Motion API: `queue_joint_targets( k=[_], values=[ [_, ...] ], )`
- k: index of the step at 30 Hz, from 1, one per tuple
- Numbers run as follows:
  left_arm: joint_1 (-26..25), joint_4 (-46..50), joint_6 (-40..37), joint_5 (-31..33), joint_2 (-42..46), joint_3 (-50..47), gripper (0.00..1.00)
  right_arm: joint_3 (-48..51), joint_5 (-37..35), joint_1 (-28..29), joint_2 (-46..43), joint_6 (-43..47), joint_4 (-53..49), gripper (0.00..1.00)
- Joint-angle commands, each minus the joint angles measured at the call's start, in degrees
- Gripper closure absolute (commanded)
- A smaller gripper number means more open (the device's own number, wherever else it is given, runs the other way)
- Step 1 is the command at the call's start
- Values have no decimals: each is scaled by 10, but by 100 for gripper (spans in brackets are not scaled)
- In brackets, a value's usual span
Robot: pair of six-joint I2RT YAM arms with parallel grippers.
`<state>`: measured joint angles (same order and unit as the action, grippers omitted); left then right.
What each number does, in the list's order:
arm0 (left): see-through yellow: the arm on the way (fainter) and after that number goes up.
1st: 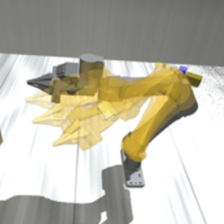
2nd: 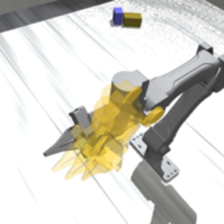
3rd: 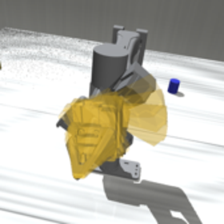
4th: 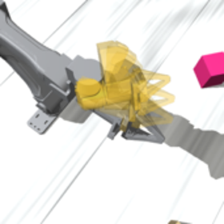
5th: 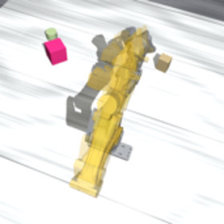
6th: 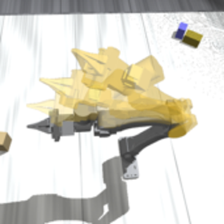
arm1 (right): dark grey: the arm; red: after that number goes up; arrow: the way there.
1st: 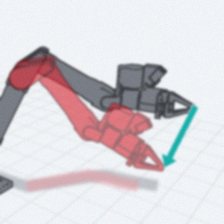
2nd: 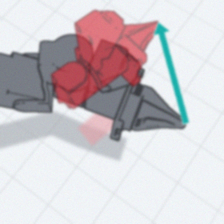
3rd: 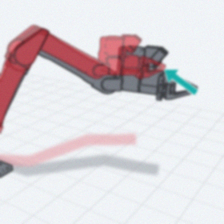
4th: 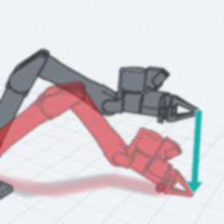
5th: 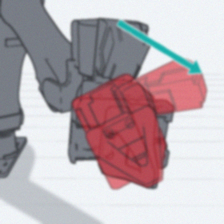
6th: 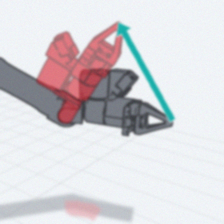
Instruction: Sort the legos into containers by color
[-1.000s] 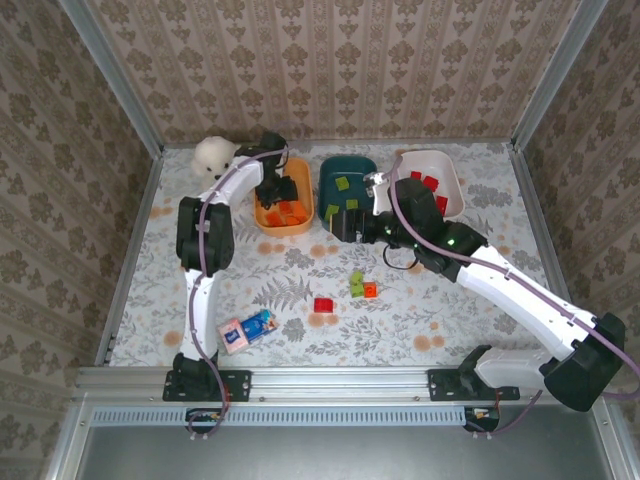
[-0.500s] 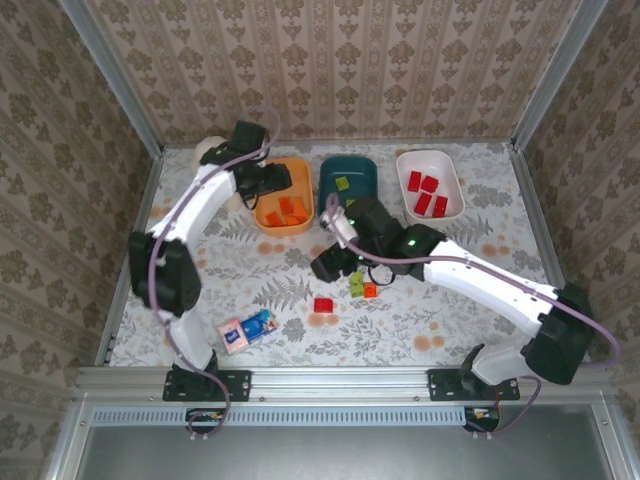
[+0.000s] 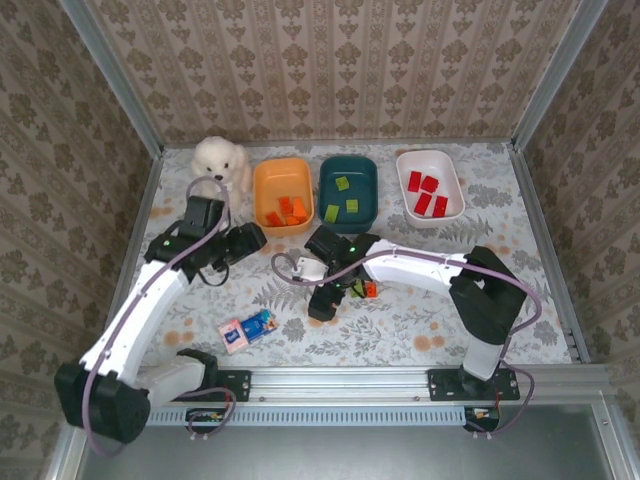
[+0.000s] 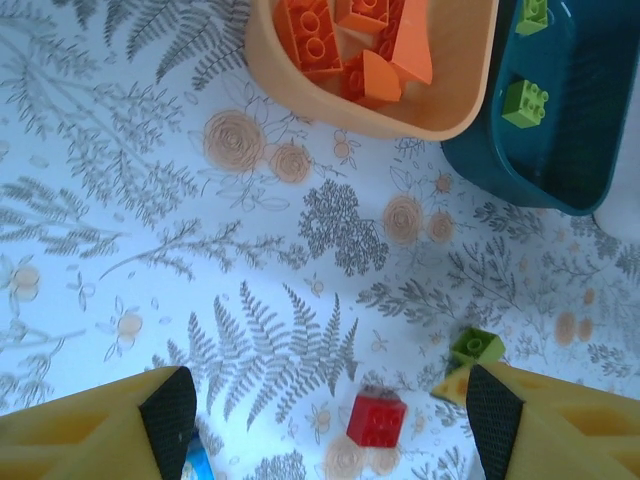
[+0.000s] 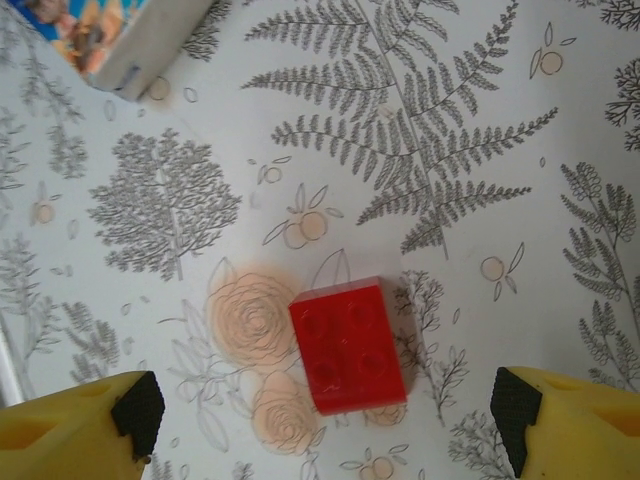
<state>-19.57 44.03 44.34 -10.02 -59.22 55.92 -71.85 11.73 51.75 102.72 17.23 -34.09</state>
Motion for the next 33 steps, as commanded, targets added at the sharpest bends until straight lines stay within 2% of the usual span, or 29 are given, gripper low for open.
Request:
queue_joint_targets(
  k=[1,7,15,18,20,23,26,30,33],
  values=[
    [6,31,35,23,52,-16,26,-24,-52,19,28,19,-18,11],
    [7,55,55,56,125,-39,26,-36,-77,20,66,10,-23,14],
    [7,58,51,57,126,-35,27,-59,-131,35,106,-13,-51,21],
    [7,53,51,55,122,-34,27,-60,-139,35,109,-17,-53,30],
    [7,48,49,54,123,-33,28,-61,-146,35,110,-21,-55,43],
    [7,47,44,52,122,-32,28,-57,-155,36,105,-29,-49,56],
    [7,44,44,46,120,-34,28,-50,-156,35,88,-38,-36,64],
    [2,30,36,37,118,-38,28,-53,-162,23,47,-64,-33,68],
    [-7,8,21,13,96,-37,28,-53,-154,-28,-15,-113,-31,69]
  ],
)
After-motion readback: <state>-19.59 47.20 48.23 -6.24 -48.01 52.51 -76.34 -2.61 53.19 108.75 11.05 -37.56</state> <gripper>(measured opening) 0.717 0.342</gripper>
